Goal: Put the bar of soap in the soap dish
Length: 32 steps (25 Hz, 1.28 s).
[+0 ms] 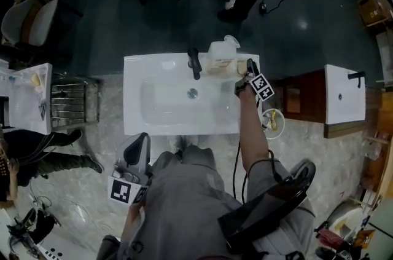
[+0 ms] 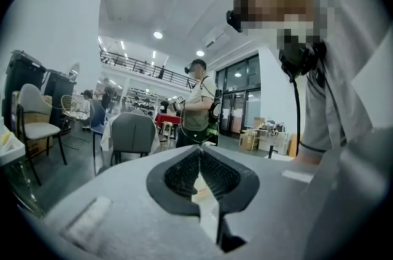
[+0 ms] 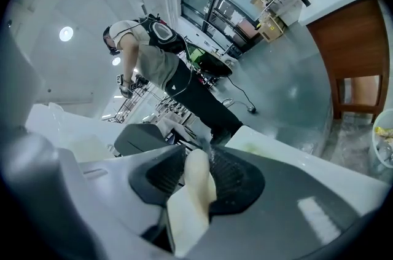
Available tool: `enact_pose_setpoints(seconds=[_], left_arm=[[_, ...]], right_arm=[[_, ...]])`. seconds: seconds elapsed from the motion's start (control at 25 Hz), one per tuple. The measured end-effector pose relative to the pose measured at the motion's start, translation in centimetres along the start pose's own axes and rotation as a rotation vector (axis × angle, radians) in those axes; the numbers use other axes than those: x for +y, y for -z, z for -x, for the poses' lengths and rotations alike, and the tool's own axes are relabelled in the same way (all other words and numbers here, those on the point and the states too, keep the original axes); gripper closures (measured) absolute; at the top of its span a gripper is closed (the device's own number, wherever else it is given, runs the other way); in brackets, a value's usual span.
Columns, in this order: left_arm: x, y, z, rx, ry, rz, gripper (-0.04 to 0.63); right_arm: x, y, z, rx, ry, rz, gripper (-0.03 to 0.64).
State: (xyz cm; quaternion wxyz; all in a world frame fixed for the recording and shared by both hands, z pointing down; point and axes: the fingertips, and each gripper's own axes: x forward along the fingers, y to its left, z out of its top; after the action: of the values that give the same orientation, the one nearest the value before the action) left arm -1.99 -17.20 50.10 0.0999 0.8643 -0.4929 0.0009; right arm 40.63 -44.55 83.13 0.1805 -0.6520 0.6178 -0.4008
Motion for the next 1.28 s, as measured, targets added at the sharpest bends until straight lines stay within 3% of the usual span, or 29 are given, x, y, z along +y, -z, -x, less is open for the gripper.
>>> enact_pose_setpoints(seconds=[0.44, 0.76, 1.08, 1.28], left_arm=[[0.6, 0.1, 0.1, 0.005, -0.005, -0.007, 0.603], [1.1, -0.2, 0.2, -0.009, -0.005, -0.002, 0.603], [0.5, -1.2, -0.8, -0.053, 0.041, 0.006, 0.603], [0.4, -0.5, -0.7, -0.029, 0.047, 0.010, 0.603]], right_arm=[[0.0, 0.0, -0.3, 0.003, 0.011, 0.004, 0.489], [0.9, -1.9, 0.1, 0.019, 0.052, 0.158, 0.456], [-0.4, -3.2, 1.8, -0.008, 0.093, 0.141, 0.463], [-0.3, -3.9, 2.7, -0.017, 0.090, 0.159, 0.463]])
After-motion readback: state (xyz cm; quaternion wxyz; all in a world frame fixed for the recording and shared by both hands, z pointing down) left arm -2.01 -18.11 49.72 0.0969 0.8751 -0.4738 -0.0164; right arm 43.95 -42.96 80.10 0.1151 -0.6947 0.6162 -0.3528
